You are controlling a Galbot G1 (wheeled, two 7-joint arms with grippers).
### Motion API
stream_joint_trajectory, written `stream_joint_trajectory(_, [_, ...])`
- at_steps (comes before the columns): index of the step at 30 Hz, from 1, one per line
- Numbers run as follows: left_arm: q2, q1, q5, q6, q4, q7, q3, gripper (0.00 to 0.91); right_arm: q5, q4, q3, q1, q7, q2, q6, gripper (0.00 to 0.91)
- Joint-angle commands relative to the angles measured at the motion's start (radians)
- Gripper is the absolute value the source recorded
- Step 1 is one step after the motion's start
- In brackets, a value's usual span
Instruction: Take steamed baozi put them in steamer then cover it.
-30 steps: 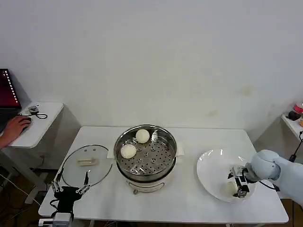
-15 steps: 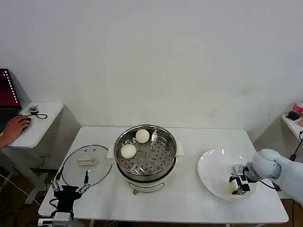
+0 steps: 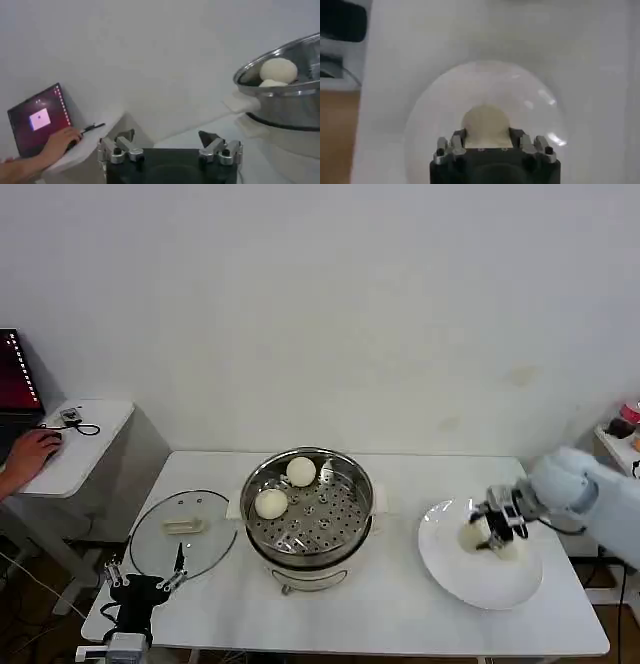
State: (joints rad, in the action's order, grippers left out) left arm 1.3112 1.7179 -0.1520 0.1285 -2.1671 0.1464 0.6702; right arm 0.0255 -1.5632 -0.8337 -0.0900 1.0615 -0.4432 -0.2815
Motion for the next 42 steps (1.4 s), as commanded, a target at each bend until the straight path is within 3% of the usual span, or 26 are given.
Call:
stream_joint_trajectory(1, [0.000,0.000,0.002,-0.001,0.002,0.000,0.008,0.907,0.100,0.075,-0.129,-0.400,0.025,-0.150,0.018,0.595])
stream_joint_trajectory(11, [0.003,-0.015,0.002,0.008,-0.001,0.000,0.011,0.907,0.160,0.111,-0.249,-0.578,0.030,-0.440,0.001,0.595])
stream_joint_trajectory(19, [0.002,-0.012,0.003,0.011,-0.012,0.000,0.030,0.907,0.164,0.157,-0.272,-0.522,0.039,-0.685,0.013,0.595])
stream_joint_trajectory(24, [0.010,0.000,0.001,0.009,-0.017,0.000,0.038,0.907,0.153,0.169,-0.286,-0.450,0.047,-0.783,0.025,0.595])
stream_joint_trajectory(30, [0.017,0.003,0.000,0.011,-0.031,-0.001,0.043,0.907,0.112,0.162,-0.333,-0.377,0.071,-0.829,0.050,0.605])
stream_joint_trajectory(35, [0.022,0.007,0.001,0.009,-0.031,0.000,0.048,0.907,0.059,0.163,-0.366,-0.342,0.125,-0.831,0.094,0.605])
stream_joint_trajectory(42, [0.025,0.003,0.000,0.005,-0.020,0.001,0.047,0.907,0.037,0.177,-0.384,-0.333,0.142,-0.833,0.137,0.605])
